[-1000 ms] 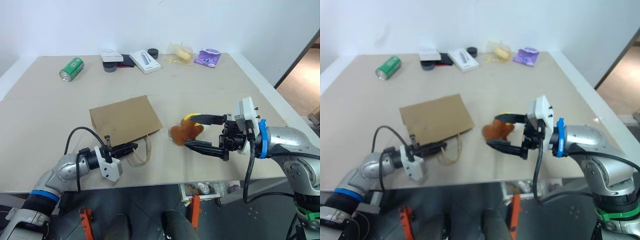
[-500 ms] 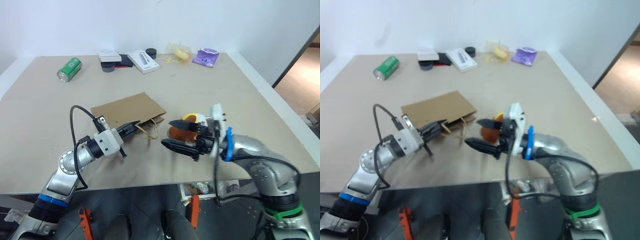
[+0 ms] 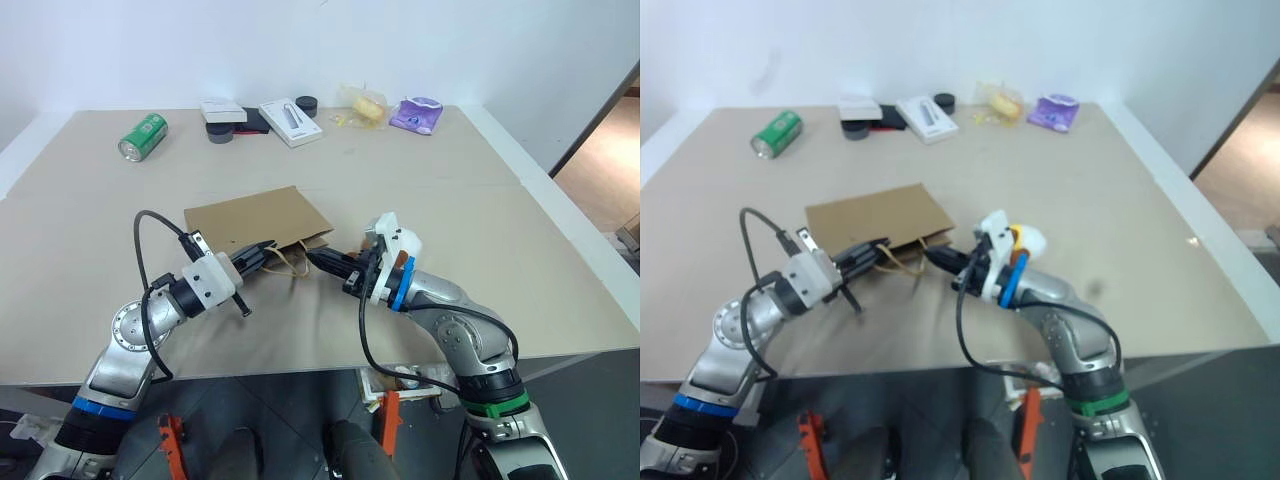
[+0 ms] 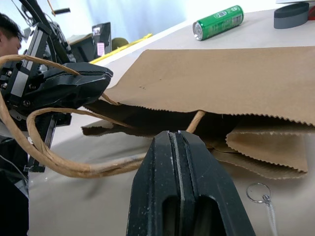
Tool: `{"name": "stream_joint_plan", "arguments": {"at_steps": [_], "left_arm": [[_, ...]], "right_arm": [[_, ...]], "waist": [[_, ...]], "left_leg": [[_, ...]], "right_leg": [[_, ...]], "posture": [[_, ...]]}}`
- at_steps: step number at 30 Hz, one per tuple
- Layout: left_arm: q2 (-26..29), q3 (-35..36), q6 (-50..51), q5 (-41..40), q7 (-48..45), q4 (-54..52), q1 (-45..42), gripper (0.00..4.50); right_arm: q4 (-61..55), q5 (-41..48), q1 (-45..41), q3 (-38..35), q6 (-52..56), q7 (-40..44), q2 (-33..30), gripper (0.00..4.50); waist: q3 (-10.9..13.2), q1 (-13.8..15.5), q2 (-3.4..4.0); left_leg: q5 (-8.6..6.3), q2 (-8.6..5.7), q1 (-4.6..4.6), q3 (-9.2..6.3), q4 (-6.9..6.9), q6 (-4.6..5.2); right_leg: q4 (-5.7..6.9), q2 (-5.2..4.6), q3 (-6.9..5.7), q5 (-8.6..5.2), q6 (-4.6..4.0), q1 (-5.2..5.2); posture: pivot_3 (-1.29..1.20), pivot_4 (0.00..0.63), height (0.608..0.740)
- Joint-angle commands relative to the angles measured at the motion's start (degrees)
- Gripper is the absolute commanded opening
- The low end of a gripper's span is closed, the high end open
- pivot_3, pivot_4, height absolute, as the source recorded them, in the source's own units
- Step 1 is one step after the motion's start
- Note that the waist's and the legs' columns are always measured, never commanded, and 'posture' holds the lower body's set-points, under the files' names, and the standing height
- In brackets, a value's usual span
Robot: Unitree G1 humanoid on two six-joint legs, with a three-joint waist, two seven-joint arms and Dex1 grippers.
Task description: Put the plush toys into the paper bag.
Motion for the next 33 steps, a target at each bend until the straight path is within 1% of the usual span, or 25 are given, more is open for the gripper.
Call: {"name": "stream_joint_plan", "arguments": {"at_steps": [1, 4, 8, 12, 22, 27, 33], "left_arm": [[-0.38, 2.32, 0.66, -1.13, 0.13, -2.34, -0.19, 0.0], [-0.95, 2.39, 0.75, -1.08, -0.04, -2.59, -0.43, 0.0], [-1.51, 2.34, 1.22, -1.25, -0.24, -2.96, -0.7, 0.0], [-1.77, 2.24, 1.51, -1.37, -0.64, -2.98, -1.07, 0.0], [-3.15, 2.39, 3.71, -1.3, -0.61, -4.74, -1.84, 0.0], [-3.82, 2.54, 5.08, -1.31, 0.01, -5.92, -1.96, 0.0], [-5.49, 4.03, 8.91, -2.34, 2.35, -7.87, -2.89, 0.0]], "right_arm": [[-3.23, 2.36, 1.55, -2.88, -0.55, 1.39, -0.6, 0.06], [-2.9, 2.64, 1.67, -3.95, -0.33, 0.21, 0.12, 0.06], [1.75, -1.74, 0.05, -4.4, -3.31, -3.33, 0.95, 0.06], [5.02, -4.47, -1.34, -2.9, -5.07, -3.62, 1.53, 0.06], [14.16, -9.86, -7.6, 0.43, -9.43, -3.4, 7.1, 0.06], [16.64, -12.59, -8.1, 3.03, -10.48, -3.25, 9.46, 0.06], [20.93, -17.49, -8.51, 4.73, -11.61, -5.91, 11.28, 0.06]], "waist": [[0.0, 0.0, 0.0], [0.0, 0.0, 0.0], [0.0, -0.03, 0.0], [0.0, -0.02, 0.0], [0.0, -0.09, 0.0], [0.0, -0.1, 0.0], [-0.01, -0.14, -0.01]], "left_leg": [[0.0, -0.01, 0.0, 0.01, 0.0, 0.0], [0.0, -0.01, 0.01, 0.01, 0.01, 0.0], [0.0, 0.0, 0.03, 0.0, 0.01, 0.0], [0.0, -0.01, 0.02, 0.01, 0.01, 0.0], [0.0, 0.0, 0.01, -0.01, 0.0, 0.01], [0.0, 0.0, 0.0, 0.0, -0.02, 0.0], [0.0, 0.0, 0.03, -0.01, -0.02, 0.0]], "right_leg": [[0.0, -0.01, 0.01, 0.0, 0.0, 0.0], [0.0, -0.01, 0.01, 0.0, 0.0, 0.0], [0.0, 0.01, 0.0, 0.02, -0.02, 0.0], [0.0, 0.0, 0.01, 0.02, -0.02, 0.0], [0.0, 0.02, 0.01, 0.02, -0.02, 0.0], [-0.01, 0.02, 0.01, 0.0, 0.0, -0.01], [-0.01, 0.02, 0.0, 0.01, -0.01, 0.0]], "posture": [[0.0, 0.15, 0.74], [0.0, 0.15, 0.74], [0.0, 0.15, 0.74], [0.0, 0.15, 0.74], [0.0, 0.15, 0.74], [0.0, 0.15, 0.74], [0.0, 0.15, 0.74]]}}
